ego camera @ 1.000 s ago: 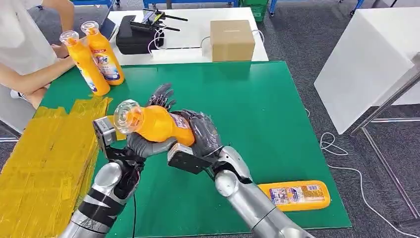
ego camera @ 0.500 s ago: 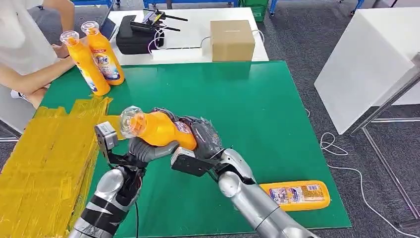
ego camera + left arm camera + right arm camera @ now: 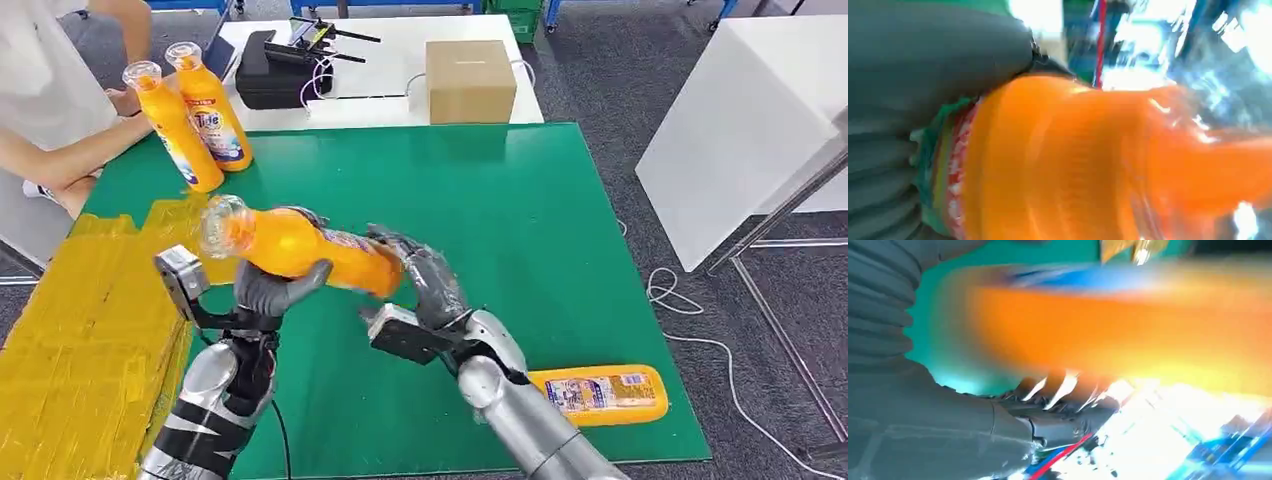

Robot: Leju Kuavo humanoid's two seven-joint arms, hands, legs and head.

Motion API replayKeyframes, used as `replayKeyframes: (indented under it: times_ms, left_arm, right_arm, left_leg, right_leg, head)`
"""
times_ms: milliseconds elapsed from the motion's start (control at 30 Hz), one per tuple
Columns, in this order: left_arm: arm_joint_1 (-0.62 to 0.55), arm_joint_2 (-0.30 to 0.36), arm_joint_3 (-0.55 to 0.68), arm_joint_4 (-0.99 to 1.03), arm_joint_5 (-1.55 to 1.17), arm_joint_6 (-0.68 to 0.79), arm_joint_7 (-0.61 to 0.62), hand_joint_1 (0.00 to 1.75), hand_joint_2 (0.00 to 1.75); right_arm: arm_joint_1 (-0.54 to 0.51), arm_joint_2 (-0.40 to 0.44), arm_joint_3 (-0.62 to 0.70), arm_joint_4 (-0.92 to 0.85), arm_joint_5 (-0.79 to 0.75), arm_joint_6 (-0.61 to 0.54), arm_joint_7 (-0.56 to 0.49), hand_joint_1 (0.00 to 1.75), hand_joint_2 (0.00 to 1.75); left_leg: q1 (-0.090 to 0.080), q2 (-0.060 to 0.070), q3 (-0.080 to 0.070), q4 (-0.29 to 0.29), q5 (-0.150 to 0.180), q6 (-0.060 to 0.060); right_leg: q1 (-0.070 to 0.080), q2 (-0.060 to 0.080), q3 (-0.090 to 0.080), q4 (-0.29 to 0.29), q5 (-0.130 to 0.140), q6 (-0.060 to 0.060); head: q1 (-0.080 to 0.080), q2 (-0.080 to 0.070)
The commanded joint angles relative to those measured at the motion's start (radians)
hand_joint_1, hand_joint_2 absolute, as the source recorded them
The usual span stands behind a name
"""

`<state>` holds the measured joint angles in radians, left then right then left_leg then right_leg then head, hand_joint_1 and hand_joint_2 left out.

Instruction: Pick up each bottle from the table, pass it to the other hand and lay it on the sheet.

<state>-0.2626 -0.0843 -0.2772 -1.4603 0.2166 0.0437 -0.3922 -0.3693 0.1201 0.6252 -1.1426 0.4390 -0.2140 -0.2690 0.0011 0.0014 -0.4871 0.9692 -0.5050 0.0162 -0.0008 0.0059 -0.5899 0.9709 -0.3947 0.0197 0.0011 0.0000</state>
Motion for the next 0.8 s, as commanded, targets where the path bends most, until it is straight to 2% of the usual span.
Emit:
replayKeyframes:
  times_ms: [33,100,500,633,667,700,733,800]
  left_arm:
    - [-0.027,0.051,0.115,-0.02,-0.357,0.337,-0.075,1.75,1.75]
    - [-0.044,0.065,0.106,-0.006,-0.558,0.483,-0.058,1.75,1.75]
    - [-0.044,0.064,0.107,-0.008,-0.56,0.482,-0.055,1.75,1.75]
    - [-0.074,0.102,0.119,0.048,-0.852,0.617,0.03,1.75,1.75]
    - [-0.082,0.113,0.137,0.081,-0.999,0.654,0.083,1.75,1.75]
    - [-0.086,0.115,0.177,0.116,-1.277,0.654,0.19,1.75,1.75]
    - [-0.097,0.136,0.173,0.162,-1.439,0.652,0.251,1.75,1.75]
    - [-0.121,0.174,0.139,0.276,-1.734,0.628,0.399,1.75,1.75]
  right_arm:
    - [0.167,-0.121,-0.186,-0.314,-0.108,0.031,-0.053,0.0,0.0]
    - [0.187,-0.125,-0.208,-0.368,-0.142,0.046,-0.072,0.0,0.0]
    - [0.184,-0.12,-0.209,-0.364,-0.145,0.048,-0.071,0.0,0.0]
    - [0.226,-0.124,-0.246,-0.448,-0.223,0.062,-0.116,0.0,0.0]
    - [0.237,-0.125,-0.255,-0.473,-0.244,0.069,-0.126,0.0,0.0]
    - [0.248,-0.13,-0.264,-0.505,-0.264,0.081,-0.145,0.0,0.0]
    - [0.259,-0.131,-0.272,-0.528,-0.269,0.083,-0.149,0.0,1.75]
    - [0.279,-0.14,-0.285,-0.573,-0.291,0.104,-0.152,0.0,1.75]
  left_leg:
    - [0.001,-0.001,0.0,0.0,-0.001,0.0]
    - [0.001,-0.003,0.002,0.0,-0.002,-0.001]
    - [0.002,-0.001,0.002,0.0,-0.001,-0.001]
    - [0.002,-0.002,0.003,0.0,-0.001,-0.001]
    - [0.001,-0.002,0.002,0.0,-0.001,-0.001]
    - [0.0,-0.001,0.001,0.0,0.0,-0.001]
    - [0.001,-0.002,0.002,0.0,-0.001,-0.001]
    - [0.001,-0.002,0.004,-0.001,-0.001,-0.001]
  right_leg:
    - [0.0,-0.001,0.0,0.0,-0.001,0.0]
    - [0.001,-0.003,0.003,0.0,-0.002,0.0]
    - [0.001,-0.001,0.003,-0.001,-0.001,0.0]
    - [0.002,-0.002,0.003,-0.001,-0.001,0.0]
    - [0.001,-0.002,0.002,-0.001,-0.001,0.0]
    - [0.0,-0.002,0.001,0.0,-0.001,0.0]
    - [0.001,-0.002,0.002,-0.001,-0.001,0.0]
    - [0.001,-0.002,0.004,-0.001,-0.001,0.0]
  head:
    - [-0.001,0.0]
    - [-0.001,0.0]
    - [-0.001,0.0]
    - [-0.001,0.0]
    - [-0.001,0.0]
    - [-0.001,0.0]
    - [-0.001,0.0]
    - [-0.001,0.0]
